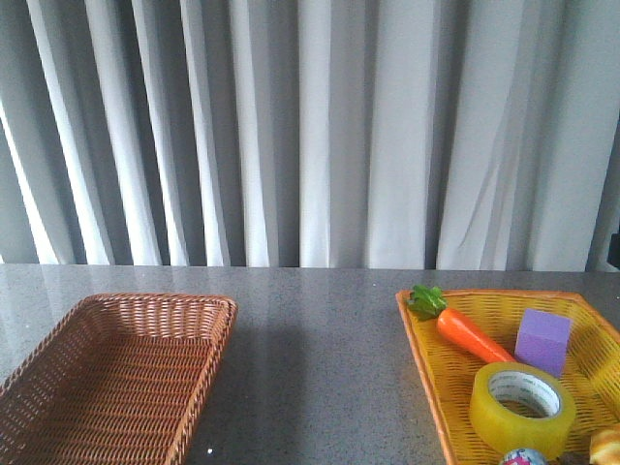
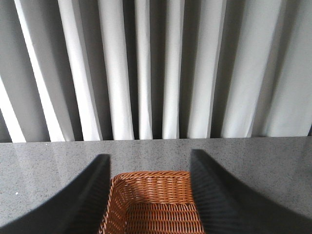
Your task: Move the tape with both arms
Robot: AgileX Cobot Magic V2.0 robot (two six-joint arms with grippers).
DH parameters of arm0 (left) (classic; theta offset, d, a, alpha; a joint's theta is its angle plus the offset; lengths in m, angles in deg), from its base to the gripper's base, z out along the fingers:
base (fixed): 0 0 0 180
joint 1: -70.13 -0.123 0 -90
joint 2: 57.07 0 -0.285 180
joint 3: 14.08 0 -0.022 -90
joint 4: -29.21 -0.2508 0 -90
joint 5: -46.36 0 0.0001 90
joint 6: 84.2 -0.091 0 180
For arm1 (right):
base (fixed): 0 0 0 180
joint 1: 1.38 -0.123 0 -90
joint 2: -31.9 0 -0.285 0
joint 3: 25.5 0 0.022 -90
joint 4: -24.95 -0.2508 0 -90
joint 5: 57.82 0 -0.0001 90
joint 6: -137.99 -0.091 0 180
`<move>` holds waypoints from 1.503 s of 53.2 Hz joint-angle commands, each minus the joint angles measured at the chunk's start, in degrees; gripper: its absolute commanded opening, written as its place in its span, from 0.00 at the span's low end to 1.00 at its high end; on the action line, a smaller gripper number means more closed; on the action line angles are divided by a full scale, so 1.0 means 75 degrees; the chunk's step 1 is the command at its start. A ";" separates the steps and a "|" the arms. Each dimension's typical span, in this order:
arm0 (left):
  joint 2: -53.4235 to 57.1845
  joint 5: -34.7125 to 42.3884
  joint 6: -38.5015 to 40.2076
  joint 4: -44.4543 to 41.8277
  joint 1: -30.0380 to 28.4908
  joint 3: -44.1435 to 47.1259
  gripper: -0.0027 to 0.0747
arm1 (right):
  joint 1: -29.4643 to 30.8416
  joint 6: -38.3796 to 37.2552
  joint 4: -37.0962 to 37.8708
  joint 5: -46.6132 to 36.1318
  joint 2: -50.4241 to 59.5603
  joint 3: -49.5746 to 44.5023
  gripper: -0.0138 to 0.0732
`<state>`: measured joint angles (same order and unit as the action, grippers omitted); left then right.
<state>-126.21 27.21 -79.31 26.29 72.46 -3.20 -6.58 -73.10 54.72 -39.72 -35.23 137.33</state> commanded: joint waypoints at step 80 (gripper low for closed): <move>-0.0592 -0.2373 0.0073 0.0680 0.0040 -0.0403 0.69 | 0.1113 0.3965 -0.3475 0.4650 -0.6168 0.4057 0.80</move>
<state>-131.57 6.06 -79.25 30.77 72.50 -4.59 1.67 -44.49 28.55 -2.64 -82.88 165.95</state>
